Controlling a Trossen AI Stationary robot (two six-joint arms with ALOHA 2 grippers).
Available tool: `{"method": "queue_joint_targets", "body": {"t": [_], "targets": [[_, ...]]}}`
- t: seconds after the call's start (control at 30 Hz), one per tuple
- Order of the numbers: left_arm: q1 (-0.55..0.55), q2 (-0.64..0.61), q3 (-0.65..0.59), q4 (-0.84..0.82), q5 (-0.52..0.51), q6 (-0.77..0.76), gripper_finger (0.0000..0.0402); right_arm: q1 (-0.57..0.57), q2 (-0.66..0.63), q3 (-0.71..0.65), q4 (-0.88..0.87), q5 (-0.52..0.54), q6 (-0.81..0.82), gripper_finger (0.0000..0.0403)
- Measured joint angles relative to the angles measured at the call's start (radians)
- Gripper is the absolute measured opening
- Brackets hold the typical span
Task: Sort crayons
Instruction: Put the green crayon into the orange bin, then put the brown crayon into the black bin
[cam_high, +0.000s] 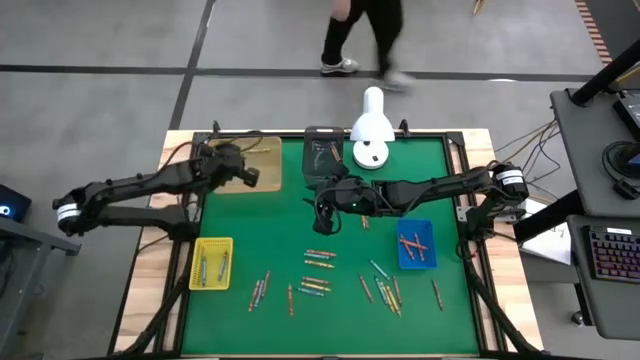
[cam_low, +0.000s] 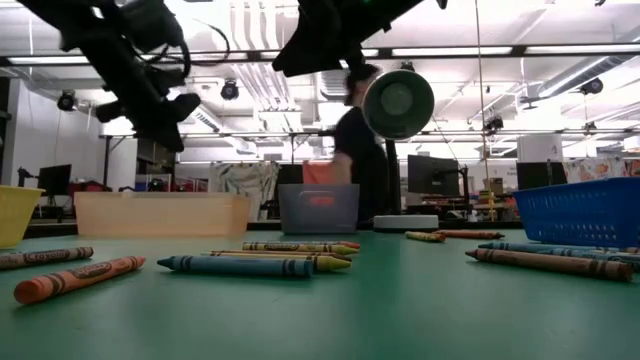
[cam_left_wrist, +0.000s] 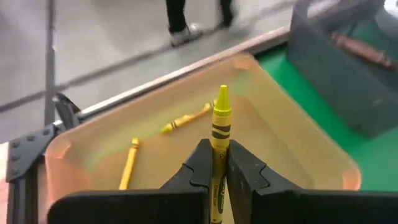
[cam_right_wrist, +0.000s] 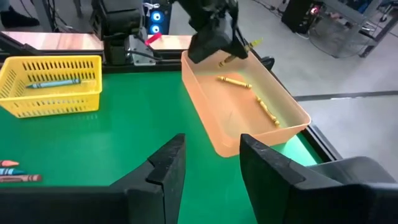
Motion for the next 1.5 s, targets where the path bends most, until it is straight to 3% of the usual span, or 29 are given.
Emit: {"method": "queue_joint_targets", "body": {"t": [0.23,0.43,0.63,0.8,1.1,1.37,1.5], "targets": [[0.134,0.182,0.047,-0.027,0.046,0.152,0.0018,0.007,0.0,0.0,-0.005,-0.003,0.032,0.0146],[0.168,0.307,0.077,-0.071,0.044,0.168,0.0046,0.018,0.0,0.0,-0.008,-0.013,0.036,0.0147],[0.168,0.346,0.091,-0.111,0.021,0.156,0.0058,0.018,0.0,0.0,-0.008,-0.013,0.035,0.0145],[0.134,0.312,0.109,-0.193,0.021,0.056,0.006,0.018,0.0,0.0,-0.012,-0.013,0.017,0.0148],[-0.12,0.134,0.091,-0.162,0.006,-0.092,0.0061,0.018,0.0,0.0,-0.009,-0.022,-0.028,0.0138],[-0.436,0.03,0.09,-0.016,-0.01,-0.128,0.0061,0.018,-0.006,0.0,-0.078,-0.183,0.021,0.0132],[-0.545,0.024,0.089,0.041,-0.023,-0.125,0.0061,0.018,-0.023,0.008,-0.253,-0.24,0.112,0.0134]]}}
